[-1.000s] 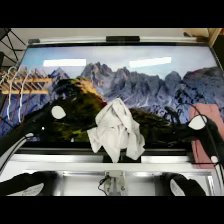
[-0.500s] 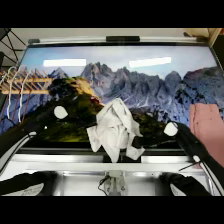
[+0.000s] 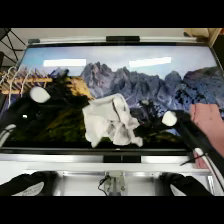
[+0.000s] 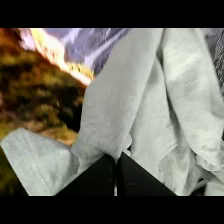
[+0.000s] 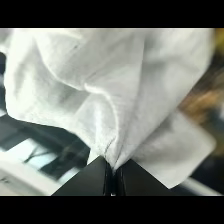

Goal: Fold the shirts.

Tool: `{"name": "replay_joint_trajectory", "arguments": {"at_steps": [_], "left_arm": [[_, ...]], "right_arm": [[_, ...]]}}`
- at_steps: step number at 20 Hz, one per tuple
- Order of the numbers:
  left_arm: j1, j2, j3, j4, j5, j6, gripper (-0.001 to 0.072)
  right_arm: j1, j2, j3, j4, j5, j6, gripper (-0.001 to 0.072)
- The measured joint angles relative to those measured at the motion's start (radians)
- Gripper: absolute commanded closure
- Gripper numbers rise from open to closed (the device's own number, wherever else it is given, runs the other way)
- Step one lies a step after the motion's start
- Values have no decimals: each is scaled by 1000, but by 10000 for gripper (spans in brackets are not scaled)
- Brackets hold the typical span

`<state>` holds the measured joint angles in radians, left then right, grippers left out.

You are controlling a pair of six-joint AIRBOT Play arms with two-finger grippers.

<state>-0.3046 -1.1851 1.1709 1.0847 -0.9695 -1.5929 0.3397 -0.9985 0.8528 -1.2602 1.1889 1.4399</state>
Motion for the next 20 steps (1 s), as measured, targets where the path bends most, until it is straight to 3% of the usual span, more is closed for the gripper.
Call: {"name": "replay_joint_trajectory", "arguments": {"at_steps": [4,9,15,20], "left_arm": [[92,185,343,152,-109,9,673],[124,417,636,200,-120,10,673],[130,549,696,325,-309,-73,673],[131,556,497,368,-462,-98,673]], "right_arm": [[-42,192,358,-267,50,17,634],[-58,420,639,-376,-16,56,634],[-61,541,712,-455,43,124,634],[-61,460,705,-544,228,138,633]]}}
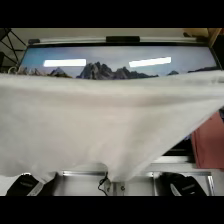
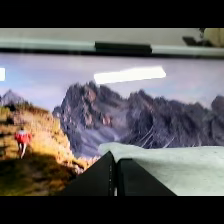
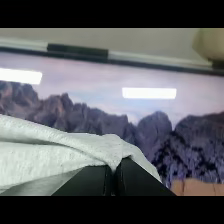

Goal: Fold the shirts.

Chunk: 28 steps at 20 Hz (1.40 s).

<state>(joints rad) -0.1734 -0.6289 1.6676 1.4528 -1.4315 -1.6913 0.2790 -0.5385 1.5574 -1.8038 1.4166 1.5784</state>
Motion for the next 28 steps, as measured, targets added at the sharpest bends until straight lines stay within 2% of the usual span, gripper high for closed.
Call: {"name": "replay_joint_trajectory", "arguments": {"at_steps": [3,7,10,14,15,16,17,19,21,24,26,28], "left_arm": [[0,-40,-222,7,34,-5,673],[1,-212,-433,12,270,-18,673],[11,-422,-412,6,420,-27,672],[24,-703,-276,-60,499,-33,630],[26,-763,-253,-100,506,-33,474],[26,-813,-238,-143,505,-34,130],[29,-858,-226,-188,492,-34,1],[54,-927,-190,-270,412,-34,2],[110,-958,-140,-313,275,-24,6],[211,-924,-105,-340,83,8,6],[246,-853,-169,-344,17,22,6],[242,-766,-327,-343,10,26,6]], "right_arm": [[0,-105,-76,-8,51,16,633],[0,-299,-256,-5,-16,74,633],[0,-470,-336,7,-140,142,633],[0,-644,-372,76,-282,206,633],[0,-673,-376,102,-305,215,633],[0,-696,-379,125,-325,219,633],[0,-716,-381,145,-336,225,633],[0,-740,-383,167,-352,229,633],[0,-753,-385,185,-351,226,633],[0,-762,-385,195,-317,207,633],[0,-764,-385,201,-292,189,633],[0,-766,-385,202,-275,175,633]]}}
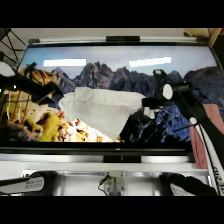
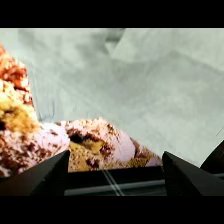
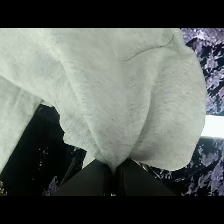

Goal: Fold the shirts.

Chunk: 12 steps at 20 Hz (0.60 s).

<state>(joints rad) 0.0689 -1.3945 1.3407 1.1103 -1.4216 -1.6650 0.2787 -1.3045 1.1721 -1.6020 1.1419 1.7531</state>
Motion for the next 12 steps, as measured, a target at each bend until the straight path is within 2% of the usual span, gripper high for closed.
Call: {"name": "replay_joint_trajectory", "arguments": {"at_steps": [2,6,10,12], "left_arm": [[-45,77,-211,-51,83,-5,6],[-202,135,-562,-271,378,2,6],[-329,104,-683,-451,652,13,6],[-362,73,-690,-523,725,15,7]], "right_arm": [[0,0,0,3,9,-7,633],[0,-1,0,6,34,-13,633],[0,-1,0,6,49,-14,633],[-1,-1,0,17,56,-16,628]]}}
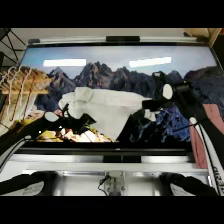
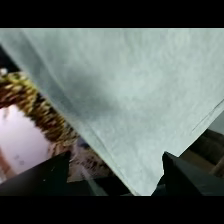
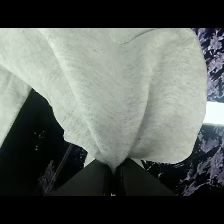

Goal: Fold the shirts.

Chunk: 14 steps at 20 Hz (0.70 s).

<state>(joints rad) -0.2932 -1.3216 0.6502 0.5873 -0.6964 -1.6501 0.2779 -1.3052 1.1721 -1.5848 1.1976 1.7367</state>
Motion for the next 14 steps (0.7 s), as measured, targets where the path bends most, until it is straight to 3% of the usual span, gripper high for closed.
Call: {"name": "replay_joint_trajectory", "arguments": {"at_steps": [1,2,5,6,8,12,14], "left_arm": [[-11,-19,7,-17,27,0,9],[-18,-42,18,-40,49,0,122],[-31,-96,63,-27,111,6,626],[-32,-109,82,-23,123,10,673],[-34,-113,127,-24,124,50,675],[-34,-1,287,16,5,367,676],[-16,123,415,117,-57,428,675]], "right_arm": [[-1,0,0,12,4,-1,628],[-1,0,0,27,9,-1,628],[-1,0,0,70,14,-2,628],[-1,0,0,81,14,-2,628],[-1,1,0,94,15,-6,628],[0,48,35,71,25,-28,627],[0,109,106,-1,43,-40,627]]}}
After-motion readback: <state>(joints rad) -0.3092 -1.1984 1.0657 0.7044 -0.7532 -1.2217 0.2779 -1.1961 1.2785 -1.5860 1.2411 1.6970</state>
